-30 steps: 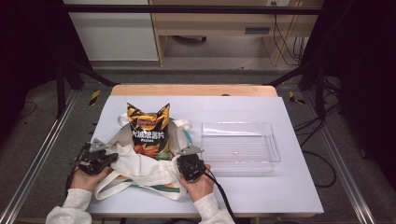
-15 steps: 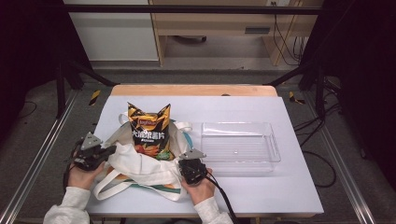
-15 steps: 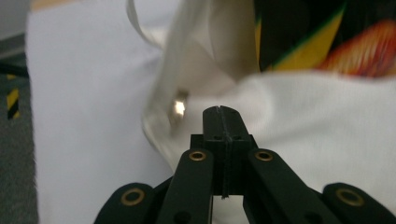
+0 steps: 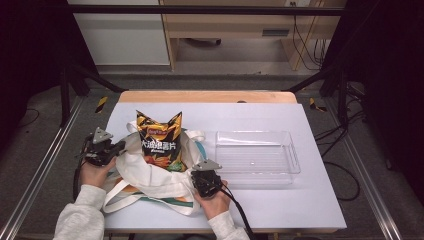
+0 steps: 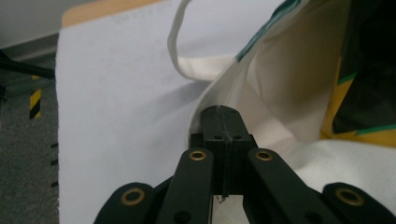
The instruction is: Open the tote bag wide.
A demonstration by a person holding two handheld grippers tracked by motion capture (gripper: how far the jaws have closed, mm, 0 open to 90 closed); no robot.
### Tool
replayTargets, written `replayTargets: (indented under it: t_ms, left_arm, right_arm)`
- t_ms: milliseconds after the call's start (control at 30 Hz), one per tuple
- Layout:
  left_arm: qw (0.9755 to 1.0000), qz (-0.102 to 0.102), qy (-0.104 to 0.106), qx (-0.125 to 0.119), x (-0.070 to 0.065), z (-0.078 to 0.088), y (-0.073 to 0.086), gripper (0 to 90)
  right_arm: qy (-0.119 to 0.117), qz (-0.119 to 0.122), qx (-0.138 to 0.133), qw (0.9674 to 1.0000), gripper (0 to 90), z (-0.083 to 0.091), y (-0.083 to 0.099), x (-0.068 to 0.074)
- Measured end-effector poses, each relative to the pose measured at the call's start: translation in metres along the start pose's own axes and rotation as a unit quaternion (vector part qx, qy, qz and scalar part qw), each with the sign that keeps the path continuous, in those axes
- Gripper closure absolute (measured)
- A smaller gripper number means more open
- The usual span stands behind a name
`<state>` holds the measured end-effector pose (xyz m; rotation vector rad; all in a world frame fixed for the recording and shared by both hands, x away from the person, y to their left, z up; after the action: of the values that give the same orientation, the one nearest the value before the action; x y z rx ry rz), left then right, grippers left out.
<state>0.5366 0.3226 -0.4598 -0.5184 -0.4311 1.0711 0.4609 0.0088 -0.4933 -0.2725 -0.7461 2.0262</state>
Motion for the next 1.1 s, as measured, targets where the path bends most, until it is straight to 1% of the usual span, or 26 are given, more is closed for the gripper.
replayTargets:
  t_ms: [67, 100, 133, 167, 200, 267, 333, 367, 433, 500, 533, 567, 633, 667, 800, 867, 900, 1000, 1033, 1100]
  left_arm:
    - [0.9999, -0.008, -0.001, 0.011, -0.002, -0.006, 0.001, 90.0]
    - [0.9999, -0.009, -0.004, 0.008, -0.003, -0.007, 0.002, 90.0]
    - [0.9999, -0.009, -0.004, 0.008, -0.003, -0.007, 0.002, 90.0]
    - [1.0, -0.005, 0.001, 0.006, -0.002, -0.007, 0.003, 90.0]
    - [1.0, -0.005, 0.001, 0.006, -0.002, -0.007, 0.003, 90.0]
    - [1.0, 0.0, 0.009, 0.003, 0.0, -0.007, 0.004, 90.0]
    - [0.9999, 0.001, 0.01, 0.003, 0.0, -0.007, 0.005, 90.0]
    - [0.9999, 0.0, 0.011, 0.002, 0.0, -0.007, 0.005, 90.0]
    - [0.9999, -0.001, 0.012, 0.001, 0.0, -0.007, 0.005, 90.0]
    - [0.9999, 0.002, 0.015, 0.001, 0.002, -0.007, 0.005, 90.0]
    - [0.9999, 0.002, 0.015, 0.001, 0.002, -0.007, 0.005, 90.0]
    - [0.9999, 0.003, 0.016, 0.001, 0.004, -0.009, 0.006, 90.0]
    - [0.9998, 0.001, 0.017, 0.004, 0.005, -0.01, 0.007, 90.0]
    - [0.9998, 0.005, 0.017, 0.004, 0.005, -0.011, 0.008, 90.0]
    - [0.9998, 0.0, 0.016, 0.011, 0.005, -0.013, 0.01, 90.0]
    - [0.9998, -0.001, 0.016, 0.014, 0.006, -0.014, 0.011, 90.0]
    - [0.9997, 0.003, 0.02, 0.014, 0.005, -0.015, 0.011, 90.0]
    - [0.9996, 0.003, 0.022, 0.017, 0.005, -0.016, 0.012, 90.0]
    - [0.9995, 0.005, 0.023, 0.019, 0.004, -0.017, 0.012, 90.0]
    - [0.9996, 0.001, 0.021, 0.02, 0.004, -0.017, 0.013, 90.0]
  right_arm:
    - [-0.001, 0.0, -0.004, 1.0, 90.0, 0.001, -0.001, 0.0]
    - [-0.003, -0.002, -0.01, 0.9999, 90.0, 0.004, -0.004, 0.001]
    - [-0.003, -0.002, -0.01, 0.9999, 90.0, 0.004, -0.004, 0.001]
    - [0.002, -0.001, -0.033, 0.9994, 89.2, 0.01, -0.009, 0.002]
    - [0.002, -0.001, -0.033, 0.9994, 89.2, 0.01, -0.009, 0.002]
    - [0.01, -0.006, -0.057, 0.9983, 89.3, 0.016, -0.015, 0.001]
    - [0.022, -0.009, -0.064, 0.9976, 90.0, 0.019, -0.019, 0.0]
    - [0.03, -0.009, -0.05, 0.9983, 90.0, 0.017, -0.019, -0.001]
    - [0.043, -0.005, -0.038, 0.9983, 90.0, 0.013, -0.017, -0.001]
    - [0.05, -0.002, -0.025, 0.9984, 90.0, 0.01, -0.013, -0.003]
    - [0.05, -0.002, -0.025, 0.9984, 90.0, 0.01, -0.013, -0.003]
    - [0.052, -0.008, -0.014, 0.9985, 90.0, 0.007, -0.008, -0.006]
    - [0.053, -0.01, -0.009, 0.9985, 90.0, 0.007, -0.006, -0.008]
    - [0.053, -0.01, -0.009, 0.9985, 90.0, 0.007, -0.006, -0.008]
    - [0.06, -0.018, 0.01, 0.998, 90.0, 0.005, 0.002, -0.013]
    - [0.06, -0.017, 0.008, 0.998, 90.0, 0.003, 0.005, -0.015]
    - [0.06, -0.017, 0.009, 0.998, 90.0, 0.003, 0.005, -0.015]
    - [0.059, -0.017, 0.009, 0.9981, 90.0, 0.002, 0.005, -0.015]
    - [0.059, -0.018, 0.014, 0.998, 90.0, 0.001, 0.006, -0.015]
    - [0.058, -0.019, 0.015, 0.998, 90.0, 0.0, 0.006, -0.016]
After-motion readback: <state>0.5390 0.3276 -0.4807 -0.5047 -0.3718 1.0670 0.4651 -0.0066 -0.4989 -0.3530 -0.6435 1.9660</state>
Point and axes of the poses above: each handheld gripper's, and its own axes: z roughly backward along the jaws, y roughly out of its underside, x roughly to its left, the point moved 3 cm from there along -z, roughly forward along the jaws, and after that the axes turned 14 degrees about x, right-handed, at the moved point
